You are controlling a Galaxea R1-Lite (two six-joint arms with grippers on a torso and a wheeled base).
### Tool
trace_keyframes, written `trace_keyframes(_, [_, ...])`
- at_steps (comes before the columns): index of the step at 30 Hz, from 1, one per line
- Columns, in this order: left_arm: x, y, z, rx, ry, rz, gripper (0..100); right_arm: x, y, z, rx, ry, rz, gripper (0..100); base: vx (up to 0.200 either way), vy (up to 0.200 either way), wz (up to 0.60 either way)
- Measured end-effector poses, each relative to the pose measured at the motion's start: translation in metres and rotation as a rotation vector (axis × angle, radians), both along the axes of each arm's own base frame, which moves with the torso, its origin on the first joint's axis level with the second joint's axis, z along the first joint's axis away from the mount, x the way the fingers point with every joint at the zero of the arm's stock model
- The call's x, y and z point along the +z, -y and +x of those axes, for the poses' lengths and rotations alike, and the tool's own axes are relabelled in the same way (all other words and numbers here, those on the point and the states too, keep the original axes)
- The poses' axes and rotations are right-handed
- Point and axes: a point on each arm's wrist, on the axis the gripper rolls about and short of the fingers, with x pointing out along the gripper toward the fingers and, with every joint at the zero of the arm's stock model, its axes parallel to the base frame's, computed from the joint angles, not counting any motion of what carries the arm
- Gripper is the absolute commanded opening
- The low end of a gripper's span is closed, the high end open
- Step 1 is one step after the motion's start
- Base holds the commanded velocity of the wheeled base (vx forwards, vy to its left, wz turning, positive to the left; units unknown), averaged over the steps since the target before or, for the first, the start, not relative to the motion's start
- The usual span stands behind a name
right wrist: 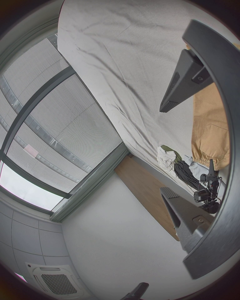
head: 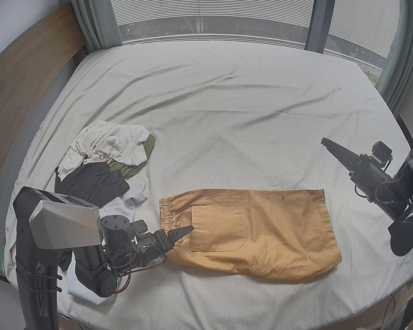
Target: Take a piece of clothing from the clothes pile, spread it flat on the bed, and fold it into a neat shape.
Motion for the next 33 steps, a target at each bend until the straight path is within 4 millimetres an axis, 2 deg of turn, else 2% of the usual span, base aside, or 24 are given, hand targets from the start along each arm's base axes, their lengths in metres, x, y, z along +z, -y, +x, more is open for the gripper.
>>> trace_keyframes(11, [0.0, -0.002, -0.001, 0.017, -0.019, -0.01, 0, -0.001, 0.0, 0.0, 0.0, -0.003, 0.0, 100, 0.0, 0.0, 0.0])
trace_keyframes(18, [0.007, -0.009, -0.015, 0.018, -0.033, 0.008, 0, -0.001, 0.001, -0.001, -0.003, -0.006, -0.001, 100, 0.0, 0.0, 0.0])
trace_keyframes(24, [0.014, -0.024, -0.039, 0.019, -0.049, 0.069, 0, -0.001, 0.0, -0.001, -0.001, -0.005, -0.001, 100, 0.0, 0.0, 0.0])
trace_keyframes(33, [0.028, -0.056, -0.058, 0.08, -0.048, 0.114, 0, -0.003, 0.0, -0.001, 0.004, -0.012, -0.002, 100, 0.0, 0.0, 0.0])
